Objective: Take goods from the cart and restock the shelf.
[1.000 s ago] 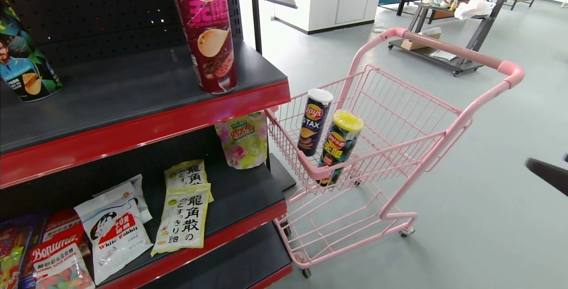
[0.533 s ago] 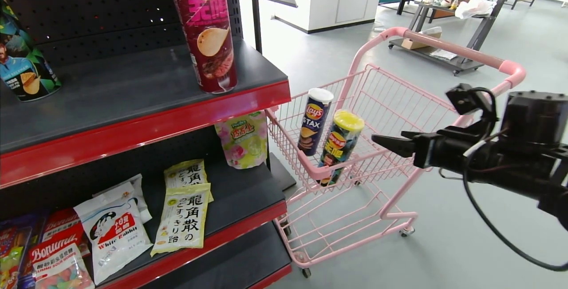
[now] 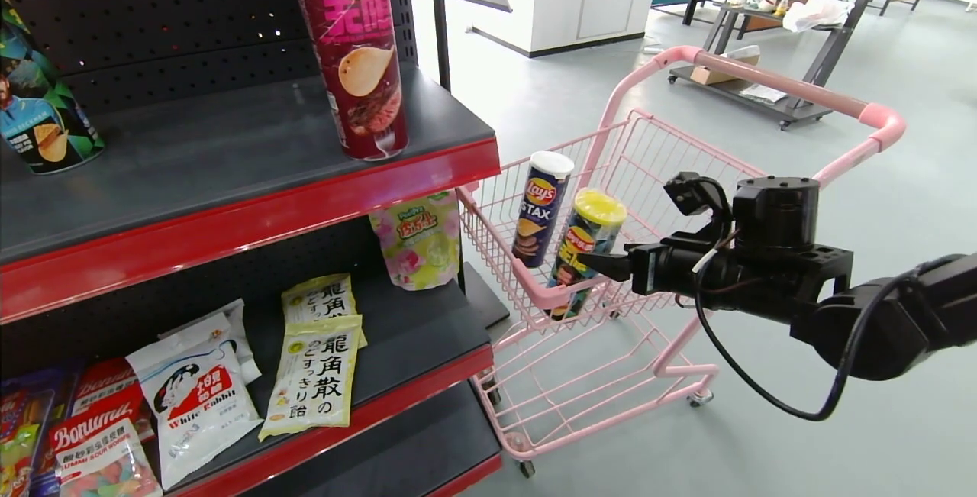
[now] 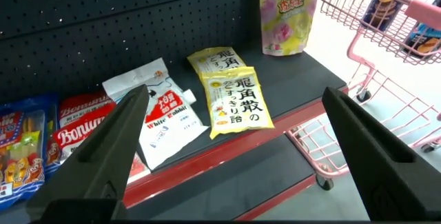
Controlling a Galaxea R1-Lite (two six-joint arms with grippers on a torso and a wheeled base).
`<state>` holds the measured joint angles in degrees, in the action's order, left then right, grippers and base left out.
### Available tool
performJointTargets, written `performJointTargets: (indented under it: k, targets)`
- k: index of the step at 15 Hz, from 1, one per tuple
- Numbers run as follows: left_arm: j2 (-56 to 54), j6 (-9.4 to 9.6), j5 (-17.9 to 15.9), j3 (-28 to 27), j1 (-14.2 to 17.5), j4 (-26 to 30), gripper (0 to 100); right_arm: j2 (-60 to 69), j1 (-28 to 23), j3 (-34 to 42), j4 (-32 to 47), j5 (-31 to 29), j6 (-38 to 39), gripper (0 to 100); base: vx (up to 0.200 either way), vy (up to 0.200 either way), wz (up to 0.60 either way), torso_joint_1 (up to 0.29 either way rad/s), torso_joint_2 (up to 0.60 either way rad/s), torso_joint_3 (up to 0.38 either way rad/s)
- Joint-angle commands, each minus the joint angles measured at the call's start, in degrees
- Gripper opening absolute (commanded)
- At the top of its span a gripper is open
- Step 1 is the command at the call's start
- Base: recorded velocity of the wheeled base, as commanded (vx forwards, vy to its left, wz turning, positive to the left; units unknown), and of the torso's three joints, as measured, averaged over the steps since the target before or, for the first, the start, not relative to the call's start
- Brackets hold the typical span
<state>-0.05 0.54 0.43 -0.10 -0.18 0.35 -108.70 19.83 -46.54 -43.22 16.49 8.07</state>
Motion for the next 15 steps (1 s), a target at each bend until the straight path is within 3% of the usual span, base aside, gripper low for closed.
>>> performJointTargets:
  k: [1,14,15]
  targets:
    - [0.0,-0.01,0.0,0.0,0.0,0.0,100,-4.0,-0.3,-2.9,0.0,-0.1,-0.3,100,0.0,0.0,0.0,0.0,0.0,0.0]
    - [0.0,0.61,0.0,0.0,0.0,0.0,100,-16.1,-1.1,-17.4,-0.7,-1.6,-1.0,100,0.0,0.0,0.0,0.0,0.0,0.0]
    - [0.0,0.61,0.0,0.0,0.0,0.0,100,-16.3,-1.1,-17.6,-1.3,-1.5,-0.9,0,0.0,0.0,0.0,0.0,0.0,0.0]
